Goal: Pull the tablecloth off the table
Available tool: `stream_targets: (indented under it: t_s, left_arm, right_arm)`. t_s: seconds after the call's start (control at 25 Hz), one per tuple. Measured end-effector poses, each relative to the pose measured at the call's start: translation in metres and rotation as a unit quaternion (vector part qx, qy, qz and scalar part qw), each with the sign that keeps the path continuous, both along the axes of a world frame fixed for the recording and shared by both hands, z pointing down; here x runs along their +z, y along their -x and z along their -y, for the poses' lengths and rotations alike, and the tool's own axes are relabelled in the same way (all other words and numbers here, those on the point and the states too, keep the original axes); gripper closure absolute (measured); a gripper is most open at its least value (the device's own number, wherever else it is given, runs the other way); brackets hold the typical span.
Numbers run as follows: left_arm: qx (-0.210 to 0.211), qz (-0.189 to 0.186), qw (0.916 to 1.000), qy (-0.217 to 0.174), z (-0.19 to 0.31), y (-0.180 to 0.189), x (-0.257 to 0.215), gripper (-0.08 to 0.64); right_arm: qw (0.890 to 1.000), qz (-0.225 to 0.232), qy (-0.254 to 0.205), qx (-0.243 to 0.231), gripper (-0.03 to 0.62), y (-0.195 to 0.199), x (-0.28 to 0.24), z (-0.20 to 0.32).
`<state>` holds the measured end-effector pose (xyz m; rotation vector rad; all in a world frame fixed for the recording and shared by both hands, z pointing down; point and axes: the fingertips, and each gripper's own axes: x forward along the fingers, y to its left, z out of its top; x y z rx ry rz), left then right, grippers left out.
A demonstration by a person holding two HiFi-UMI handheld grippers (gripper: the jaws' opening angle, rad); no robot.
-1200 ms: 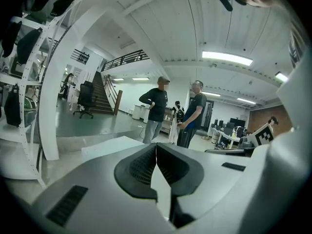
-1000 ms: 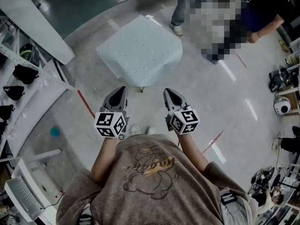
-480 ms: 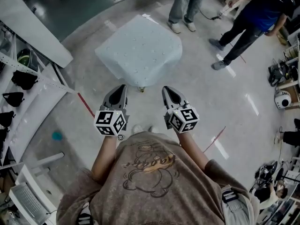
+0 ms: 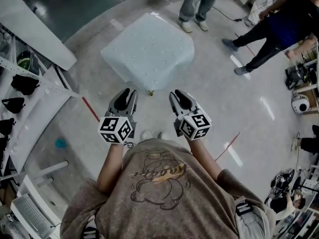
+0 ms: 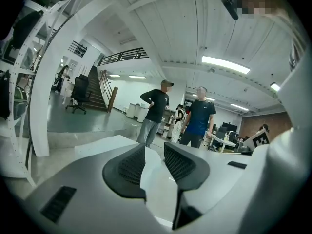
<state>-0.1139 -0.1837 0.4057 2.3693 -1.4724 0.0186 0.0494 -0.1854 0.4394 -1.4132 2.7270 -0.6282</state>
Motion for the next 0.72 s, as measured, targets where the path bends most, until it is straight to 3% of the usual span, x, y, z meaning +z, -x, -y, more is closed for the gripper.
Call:
stream_targets:
  t_s: [0.08, 0.2, 0.28, 0.72]
  left_arm:
    - [-0.002, -0.007, 1.0000, 0.004, 0.000, 0.002, 0.003, 0.414]
    - [-0.001, -0.033, 0.9993, 0.020, 0.001, 0.006, 0.009, 0.342]
    - [0.002, -0.056, 0.9978, 0.037, 0.003, 0.006, 0.015, 0.293]
    - [0.011, -0.076, 0.9923, 0.098, 0.015, 0.007, 0.073, 0.261]
  right_arm:
    - [1.000, 0.009, 0.008, -0.007, 0.463, 0.001, 0.003, 0.000]
    - [0.999, 0.021, 0.024, -0.027, 0.321, 0.008, 0.008, 0.000]
    - [0.999, 0.025, 0.027, -0.036, 0.274, 0.011, 0.011, 0.000]
    - [0.996, 0.037, 0.072, -0.041, 0.259, 0.015, 0.053, 0.015]
